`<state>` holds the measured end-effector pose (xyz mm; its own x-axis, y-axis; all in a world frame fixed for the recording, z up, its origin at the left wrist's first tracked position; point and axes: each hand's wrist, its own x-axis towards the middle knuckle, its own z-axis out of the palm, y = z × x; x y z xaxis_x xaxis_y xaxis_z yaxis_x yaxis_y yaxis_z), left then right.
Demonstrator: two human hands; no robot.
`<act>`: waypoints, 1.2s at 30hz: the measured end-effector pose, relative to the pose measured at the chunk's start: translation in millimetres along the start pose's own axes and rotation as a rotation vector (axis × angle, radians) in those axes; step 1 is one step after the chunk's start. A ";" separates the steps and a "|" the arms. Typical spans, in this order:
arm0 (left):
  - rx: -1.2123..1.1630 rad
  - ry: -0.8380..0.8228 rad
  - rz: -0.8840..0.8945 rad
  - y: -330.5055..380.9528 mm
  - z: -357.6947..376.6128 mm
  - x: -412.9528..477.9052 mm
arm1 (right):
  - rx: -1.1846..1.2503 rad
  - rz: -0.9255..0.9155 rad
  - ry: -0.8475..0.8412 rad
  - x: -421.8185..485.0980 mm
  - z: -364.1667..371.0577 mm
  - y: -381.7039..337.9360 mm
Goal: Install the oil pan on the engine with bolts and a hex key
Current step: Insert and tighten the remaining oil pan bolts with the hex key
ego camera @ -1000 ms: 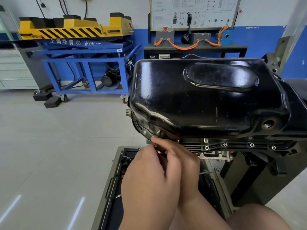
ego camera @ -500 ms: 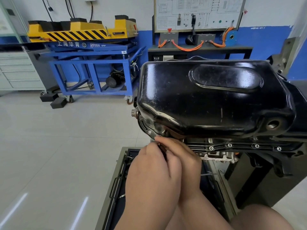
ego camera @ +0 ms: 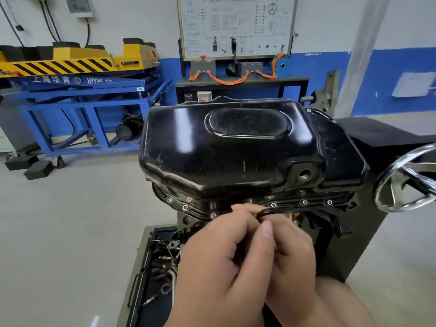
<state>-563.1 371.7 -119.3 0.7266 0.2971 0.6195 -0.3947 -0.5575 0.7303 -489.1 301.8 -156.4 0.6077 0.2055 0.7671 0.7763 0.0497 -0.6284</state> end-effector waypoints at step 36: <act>-0.305 -0.725 -0.238 58.4 403.1 51.5 | -1.385 0.956 0.107 -8.8 -487.0 121.0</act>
<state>-322.0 42.0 -160.8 0.9517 -0.2523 0.1748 -0.2440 -0.2762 0.9296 -319.0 -170.0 -176.2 0.8766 -0.4131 0.2468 -0.3336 -0.8913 -0.3070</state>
